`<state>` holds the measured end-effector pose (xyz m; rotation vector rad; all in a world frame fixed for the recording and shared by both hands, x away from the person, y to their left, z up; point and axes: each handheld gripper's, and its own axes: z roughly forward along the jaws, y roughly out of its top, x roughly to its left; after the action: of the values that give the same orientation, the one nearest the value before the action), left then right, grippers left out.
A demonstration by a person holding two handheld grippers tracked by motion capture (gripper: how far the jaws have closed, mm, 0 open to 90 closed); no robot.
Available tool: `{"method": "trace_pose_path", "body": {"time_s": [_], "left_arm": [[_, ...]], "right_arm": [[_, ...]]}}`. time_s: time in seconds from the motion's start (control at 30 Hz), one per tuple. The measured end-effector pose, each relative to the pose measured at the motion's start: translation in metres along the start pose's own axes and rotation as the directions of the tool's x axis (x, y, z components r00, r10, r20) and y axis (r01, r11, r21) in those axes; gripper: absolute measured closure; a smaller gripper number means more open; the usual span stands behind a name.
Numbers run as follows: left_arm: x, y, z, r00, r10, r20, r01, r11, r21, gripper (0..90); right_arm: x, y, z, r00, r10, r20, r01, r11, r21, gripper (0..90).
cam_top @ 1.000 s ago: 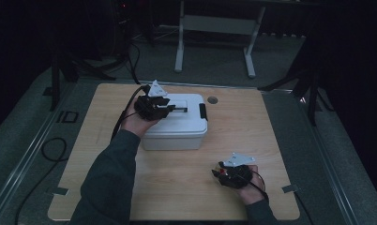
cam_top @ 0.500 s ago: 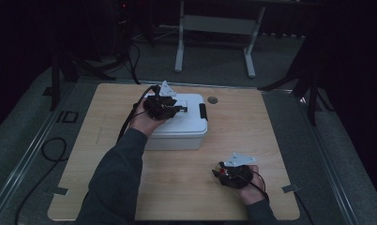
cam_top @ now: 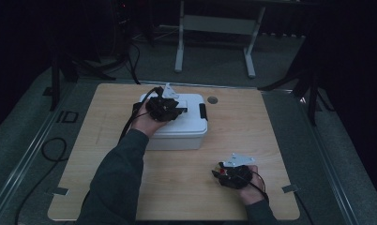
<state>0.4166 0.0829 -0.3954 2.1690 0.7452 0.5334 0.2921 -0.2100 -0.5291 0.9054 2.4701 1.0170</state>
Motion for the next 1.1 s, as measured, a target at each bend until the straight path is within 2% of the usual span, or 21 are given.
{"method": "trace_pose_path", "body": {"time_s": [0.13,0.43,0.5,0.83,1.03,1.1], "left_arm": [[0.001,-0.001,-0.001,0.9997,-0.002,0.025,0.002,1.0,0.007,65.9],[0.0,-0.002,-0.004,0.999,0.006,0.045,-0.006,0.9999,0.01,68.4],[-0.001,-0.002,-0.005,0.9982,0.008,0.059,-0.009,0.9999,0.008,68.9],[-0.006,0.002,0.002,0.9988,-0.01,0.047,0.01,0.9999,0.007,65.1],[-0.01,0.006,0.006,0.9988,-0.003,0.048,0.003,1.0,0.0,64.9],[-0.014,0.012,0.009,0.9988,0.015,0.046,-0.016,0.9998,0.013,65.5]], "right_arm": [[0.0,0.0,0.0,1.0,-0.003,-0.002,0.003,1.0,0.0,54.2],[0.001,0.0,0.001,1.0,-0.005,-0.004,0.005,1.0,0.002,54.3],[0.001,0.0,0.002,0.9999,-0.009,-0.007,0.009,1.0,0.002,54.2],[0.001,0.0,0.001,1.0,-0.005,-0.009,0.005,1.0,0.003,54.0],[0.001,0.0,0.002,0.9999,-0.005,-0.01,0.005,1.0,0.003,53.9],[0.001,0.0,0.002,0.9999,-0.007,-0.009,0.007,1.0,0.001,53.9]]}}
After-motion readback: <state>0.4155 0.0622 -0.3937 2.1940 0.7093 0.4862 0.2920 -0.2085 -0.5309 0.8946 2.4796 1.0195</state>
